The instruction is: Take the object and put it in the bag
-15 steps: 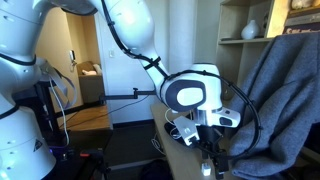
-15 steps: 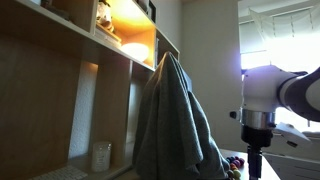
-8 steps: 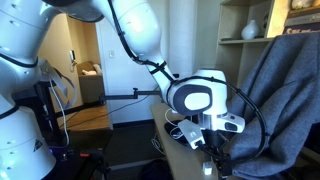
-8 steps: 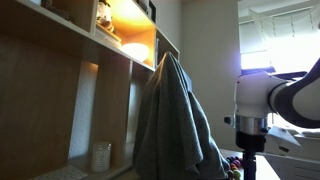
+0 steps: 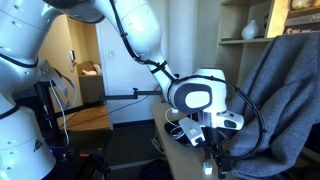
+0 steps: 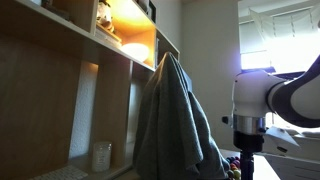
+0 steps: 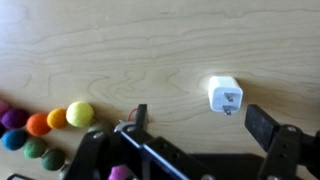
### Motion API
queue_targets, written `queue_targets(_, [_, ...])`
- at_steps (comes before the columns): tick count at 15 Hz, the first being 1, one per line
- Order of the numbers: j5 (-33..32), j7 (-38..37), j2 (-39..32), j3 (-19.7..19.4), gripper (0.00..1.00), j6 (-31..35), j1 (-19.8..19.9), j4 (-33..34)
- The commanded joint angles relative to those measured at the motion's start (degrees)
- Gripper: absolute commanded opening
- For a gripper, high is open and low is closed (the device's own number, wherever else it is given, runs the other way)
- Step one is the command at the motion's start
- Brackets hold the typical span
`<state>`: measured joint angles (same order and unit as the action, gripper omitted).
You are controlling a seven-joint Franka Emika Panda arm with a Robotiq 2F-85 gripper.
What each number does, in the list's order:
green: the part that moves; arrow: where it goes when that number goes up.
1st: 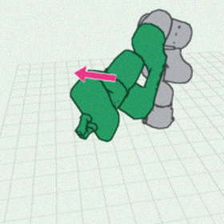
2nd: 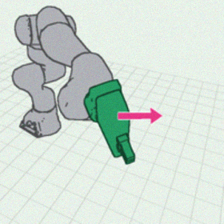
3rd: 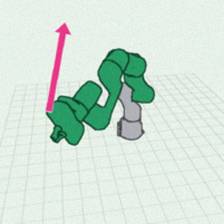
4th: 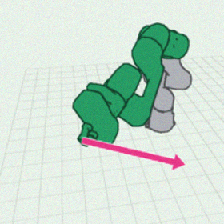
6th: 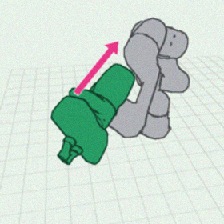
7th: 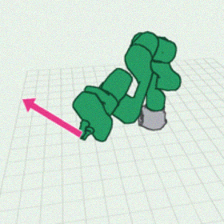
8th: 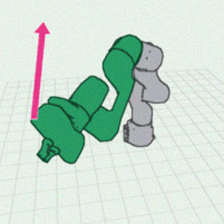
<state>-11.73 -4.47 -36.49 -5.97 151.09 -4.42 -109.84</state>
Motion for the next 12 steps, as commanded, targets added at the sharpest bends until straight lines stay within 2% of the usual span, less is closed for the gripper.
queue_targets(1, [4.94, 2.16, -2.12, 2.51, 1.0, -1.1, 4.18, 1.54])
queue_targets(4, [6.6, 1.84, -3.08, 2.34, 1.0, -1.04, 5.22, 1.61])
queue_targets(5, [5.2, 1.33, -2.22, 1.49, 1.0, -0.15, 4.04, 0.47])
queue_targets(12, [5.27, 1.3, -2.42, 1.47, 1.0, -0.14, 3.98, 0.54])
